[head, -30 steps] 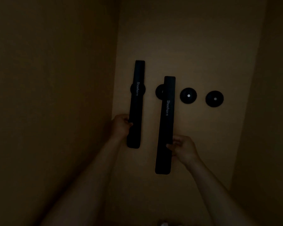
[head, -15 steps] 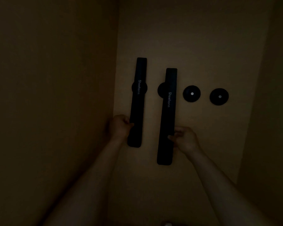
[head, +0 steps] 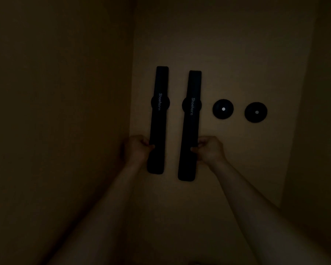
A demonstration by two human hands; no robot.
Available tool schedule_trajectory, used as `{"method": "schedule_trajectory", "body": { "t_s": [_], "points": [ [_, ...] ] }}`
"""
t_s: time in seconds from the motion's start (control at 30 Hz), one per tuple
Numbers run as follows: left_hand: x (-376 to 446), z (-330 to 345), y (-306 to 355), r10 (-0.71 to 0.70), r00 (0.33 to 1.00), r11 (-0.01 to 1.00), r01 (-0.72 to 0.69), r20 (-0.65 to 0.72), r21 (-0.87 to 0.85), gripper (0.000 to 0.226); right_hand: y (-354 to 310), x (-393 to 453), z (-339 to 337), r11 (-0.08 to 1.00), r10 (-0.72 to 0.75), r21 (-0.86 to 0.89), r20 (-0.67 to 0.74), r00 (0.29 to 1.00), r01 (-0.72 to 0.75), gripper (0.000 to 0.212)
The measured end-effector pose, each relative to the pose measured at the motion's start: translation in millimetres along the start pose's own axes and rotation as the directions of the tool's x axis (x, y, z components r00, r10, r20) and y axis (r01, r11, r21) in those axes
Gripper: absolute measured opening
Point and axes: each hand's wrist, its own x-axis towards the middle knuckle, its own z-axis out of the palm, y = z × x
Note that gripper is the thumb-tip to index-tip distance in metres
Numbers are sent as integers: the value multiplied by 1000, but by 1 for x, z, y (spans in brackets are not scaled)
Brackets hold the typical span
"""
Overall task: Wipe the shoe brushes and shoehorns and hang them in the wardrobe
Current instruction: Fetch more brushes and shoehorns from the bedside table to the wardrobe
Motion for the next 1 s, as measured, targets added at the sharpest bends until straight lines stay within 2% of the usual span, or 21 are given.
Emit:
{"method": "schedule_trajectory", "body": {
  "t_s": [0.13, 0.27, 0.43, 0.57, 0.67, 0.83, 1.0],
  "points": [
    [-1, 0, 0, -4, 1000, 1000, 4, -7, 0, 38, -1, 2, 2, 1000, -2, -11, -66, 998, 2, 31],
    [-3, 0, 1, 26, 1000, 1000, -26, -14, -1, 39, -1, -2, 3, 986, -92, -146, -102, 991, 77, 26],
    [-4, 0, 5, 34, 999, 999, -34, -27, 3, 39, -5, -6, -2, 934, -131, -348, -128, 983, 80, 12],
    [-4, 0, 6, 44, 999, 999, -44, -30, -7, 41, -7, -10, -3, 927, -118, -371, -145, 982, 57, 16],
    [-4, 1, 5, 8, 1000, 999, -9, -24, -37, 40, -5, -8, -5, 931, -102, -361, -134, 986, 47, 11],
    [-4, 3, 3, 1, 1000, 999, -2, -10, -41, 39, -3, -8, -6, 942, -109, -332, -145, 983, 55, 28],
    [-5, 4, 6, -15, 1000, 999, 15, 4, -32, 41, -3, -8, -7, 945, -93, -323, -134, 987, 45, 17]
  ]
}}
